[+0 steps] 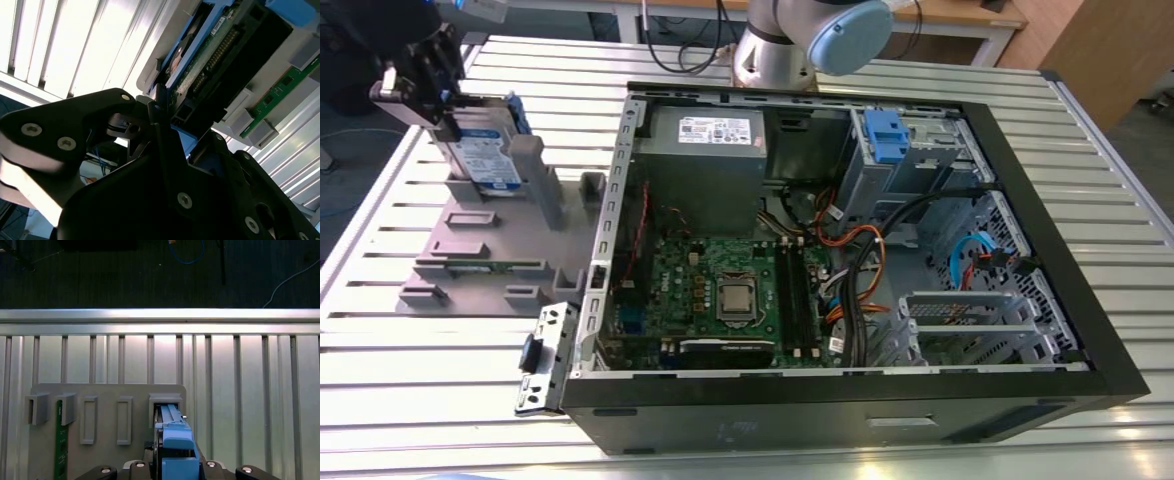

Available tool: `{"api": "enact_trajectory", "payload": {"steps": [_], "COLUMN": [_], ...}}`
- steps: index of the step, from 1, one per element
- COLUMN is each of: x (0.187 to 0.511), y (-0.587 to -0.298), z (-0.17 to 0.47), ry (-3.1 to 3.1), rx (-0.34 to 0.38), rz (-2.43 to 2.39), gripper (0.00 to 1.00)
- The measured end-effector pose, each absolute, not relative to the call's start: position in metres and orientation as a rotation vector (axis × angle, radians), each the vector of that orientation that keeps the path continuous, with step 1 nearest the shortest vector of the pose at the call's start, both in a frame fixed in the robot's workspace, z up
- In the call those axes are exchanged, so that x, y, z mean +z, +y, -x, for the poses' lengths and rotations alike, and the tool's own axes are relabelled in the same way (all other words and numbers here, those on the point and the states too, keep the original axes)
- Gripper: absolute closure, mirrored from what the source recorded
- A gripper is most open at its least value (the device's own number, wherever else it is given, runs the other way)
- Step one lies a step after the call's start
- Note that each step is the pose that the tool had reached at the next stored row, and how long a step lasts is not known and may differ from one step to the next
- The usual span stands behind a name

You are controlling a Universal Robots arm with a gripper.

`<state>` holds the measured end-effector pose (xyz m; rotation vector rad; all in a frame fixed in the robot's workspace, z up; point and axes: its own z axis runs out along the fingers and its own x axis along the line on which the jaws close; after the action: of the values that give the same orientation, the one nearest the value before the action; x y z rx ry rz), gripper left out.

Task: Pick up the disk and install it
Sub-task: 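Pick up the disk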

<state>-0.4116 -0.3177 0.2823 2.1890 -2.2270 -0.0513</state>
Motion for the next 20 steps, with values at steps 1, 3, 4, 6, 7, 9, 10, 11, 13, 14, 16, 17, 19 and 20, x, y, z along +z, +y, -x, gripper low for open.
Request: {"api": "enact_trajectory", "payload": {"steps": [1,3,4,6,7,9,10,11,13,14,16,17,19,20], "x": [0.2827,0.2835,0.2839,0.2848,0.2853,0.2862,0.2866,0.2871,0.2882,0.2887,0.2897,0.29,0.2909,0.2914], "y": [-0.3177,-0.3177,-0.3177,-0.3177,-0.3177,-0.3177,-0.3177,-0.3177,-0.3177,-0.3177,-0.3177,-0.3177,-0.3177,-0.3177], "z": [0.4116,0.4116,0.4116,0.4116,0.4116,0.4116,0.4116,0.4116,0.4116,0.4116,0.4116,0.4116,0.4116,0.4116], "ry": [-2.227,-2.227,-2.227,-2.227,-2.227,-2.227,-2.227,-2.227,-2.227,-2.227,-2.227,-2.227,-2.227,-2.227], "rx": [-0.051,-0.051,-0.051,-0.052,-0.052,-0.052,-0.052,-0.052,-0.052,-0.052,-0.052,-0.051,-0.052,-0.052], "rz": [-2.189,-2.189,-2.189,-2.189,-2.189,-2.189,-2.189,-2.189,-2.189,-2.189,-2.189,-2.189,-2.189,-2.189], "gripper": [0.63,0.63,0.63,0.63,0.63,0.63,0.63,0.63,0.63,0.63,0.63,0.63,0.63,0.63]}}
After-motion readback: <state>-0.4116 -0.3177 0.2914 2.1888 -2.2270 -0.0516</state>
